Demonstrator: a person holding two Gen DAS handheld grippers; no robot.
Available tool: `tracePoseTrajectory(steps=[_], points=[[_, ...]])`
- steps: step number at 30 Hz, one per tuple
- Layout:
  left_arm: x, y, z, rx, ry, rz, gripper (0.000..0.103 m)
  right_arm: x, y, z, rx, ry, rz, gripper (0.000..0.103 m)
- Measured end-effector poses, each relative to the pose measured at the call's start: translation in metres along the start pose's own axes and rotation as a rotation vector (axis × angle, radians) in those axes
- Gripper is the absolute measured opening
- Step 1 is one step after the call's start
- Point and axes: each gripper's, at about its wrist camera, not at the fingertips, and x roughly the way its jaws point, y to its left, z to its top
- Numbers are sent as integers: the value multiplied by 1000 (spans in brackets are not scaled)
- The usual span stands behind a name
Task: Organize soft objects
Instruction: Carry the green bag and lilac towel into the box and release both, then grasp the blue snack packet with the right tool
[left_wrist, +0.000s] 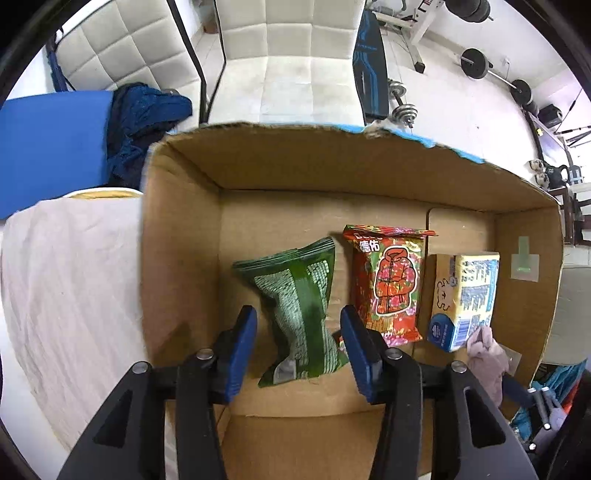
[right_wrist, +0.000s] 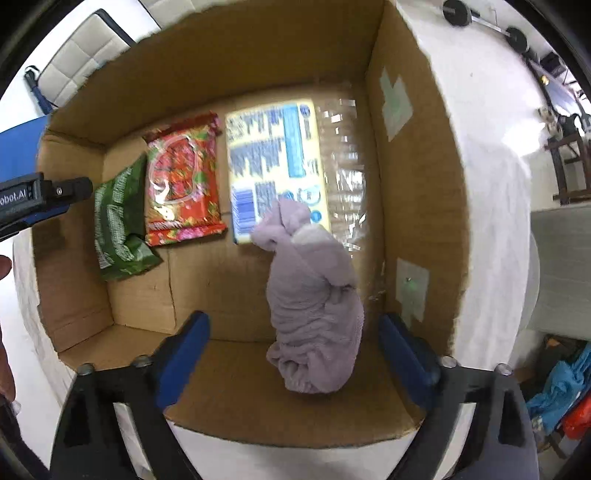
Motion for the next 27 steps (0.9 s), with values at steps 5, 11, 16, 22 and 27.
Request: tracePoseTrajectory(steps=[5, 11, 16, 22, 27], points=[[-29, 2, -17, 8, -49, -12, 46, -19, 3, -4, 0, -20, 23, 96], [-61, 13, -50, 19, -121, -14, 47, -37, 11, -23, -6, -48, 52, 100], [-81, 39, -94, -1, -171, 0, 47, -50, 27, -53, -26, -66, 88, 100], [-80, 95, -176, -113, -200, 72, 47, -50, 70, -111, -91, -72, 135, 100], [-45, 149, -248, -225, -133, 137, 47, 4, 122, -159, -109, 74, 201, 100]])
